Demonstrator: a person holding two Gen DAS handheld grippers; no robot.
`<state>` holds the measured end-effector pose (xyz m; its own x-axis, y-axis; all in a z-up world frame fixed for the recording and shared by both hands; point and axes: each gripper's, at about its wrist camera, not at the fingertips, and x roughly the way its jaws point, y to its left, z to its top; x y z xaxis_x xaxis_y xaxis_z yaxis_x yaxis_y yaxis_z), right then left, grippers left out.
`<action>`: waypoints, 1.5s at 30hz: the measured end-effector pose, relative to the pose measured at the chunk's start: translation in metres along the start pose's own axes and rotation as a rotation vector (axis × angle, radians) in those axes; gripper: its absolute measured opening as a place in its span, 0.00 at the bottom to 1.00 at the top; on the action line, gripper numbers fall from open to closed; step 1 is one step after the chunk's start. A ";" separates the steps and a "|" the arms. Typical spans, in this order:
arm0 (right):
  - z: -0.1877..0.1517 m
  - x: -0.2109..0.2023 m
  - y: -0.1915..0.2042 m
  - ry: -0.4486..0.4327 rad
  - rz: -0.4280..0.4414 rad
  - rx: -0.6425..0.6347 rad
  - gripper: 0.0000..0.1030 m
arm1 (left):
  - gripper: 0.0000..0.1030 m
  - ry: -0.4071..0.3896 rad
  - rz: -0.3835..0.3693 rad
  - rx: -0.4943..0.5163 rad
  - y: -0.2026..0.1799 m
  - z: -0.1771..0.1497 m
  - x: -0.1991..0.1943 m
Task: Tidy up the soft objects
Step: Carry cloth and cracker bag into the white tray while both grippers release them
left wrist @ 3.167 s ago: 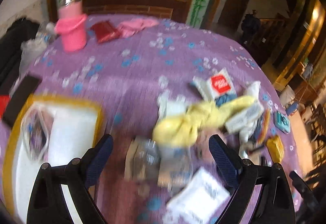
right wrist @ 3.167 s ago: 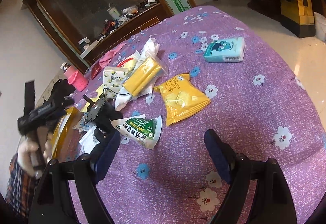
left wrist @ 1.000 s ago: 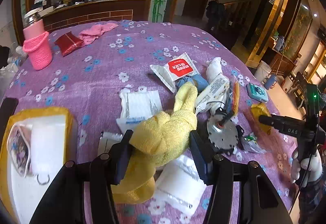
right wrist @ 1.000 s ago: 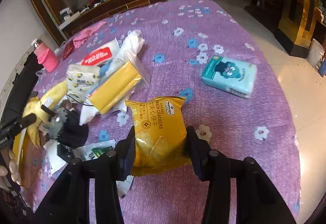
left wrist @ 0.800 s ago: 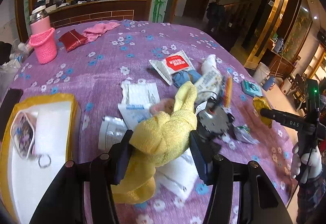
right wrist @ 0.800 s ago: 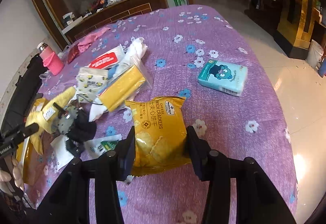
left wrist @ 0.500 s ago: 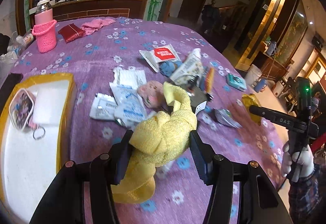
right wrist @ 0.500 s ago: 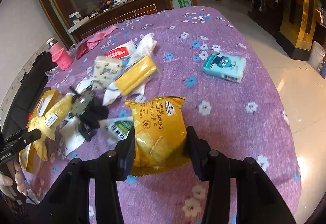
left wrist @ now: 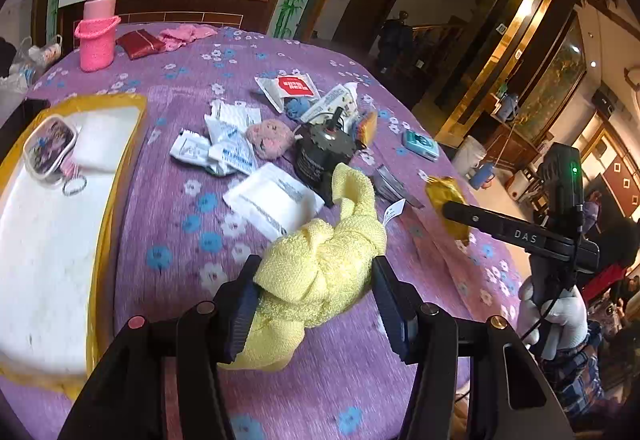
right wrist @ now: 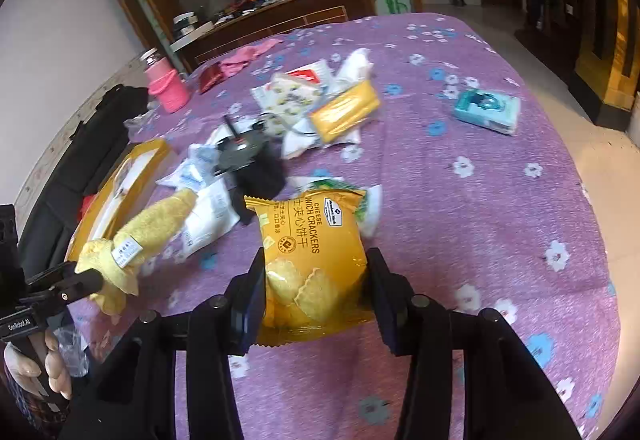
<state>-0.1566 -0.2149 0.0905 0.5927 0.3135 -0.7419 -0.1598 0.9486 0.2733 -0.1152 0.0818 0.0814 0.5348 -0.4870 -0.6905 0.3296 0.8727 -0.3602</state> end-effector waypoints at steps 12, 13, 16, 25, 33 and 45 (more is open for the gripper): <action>-0.018 -0.010 0.056 -0.001 0.073 -0.076 0.44 | 0.56 -0.033 -0.064 -0.043 0.003 -0.035 -0.036; -0.019 -0.010 0.060 0.000 0.078 -0.082 0.44 | 0.56 -0.039 -0.068 -0.048 0.004 -0.037 -0.040; -0.021 -0.013 0.079 0.001 0.110 -0.109 0.44 | 0.56 -0.064 -0.067 -0.073 0.014 -0.042 -0.055; -0.009 0.000 0.160 0.038 0.229 -0.229 0.44 | 0.56 -0.166 0.018 -0.149 0.059 -0.043 -0.101; 0.019 0.041 0.232 0.103 0.332 -0.267 0.45 | 0.56 -0.223 0.164 -0.253 0.129 -0.026 -0.115; 0.040 0.138 0.303 0.239 0.316 -0.256 0.45 | 0.57 -0.175 0.264 -0.429 0.221 0.013 -0.074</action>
<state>-0.0910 0.1138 0.0952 0.2901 0.5610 -0.7753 -0.5102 0.7761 0.3706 -0.0717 0.3100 0.0615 0.6904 -0.2154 -0.6907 -0.1621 0.8843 -0.4378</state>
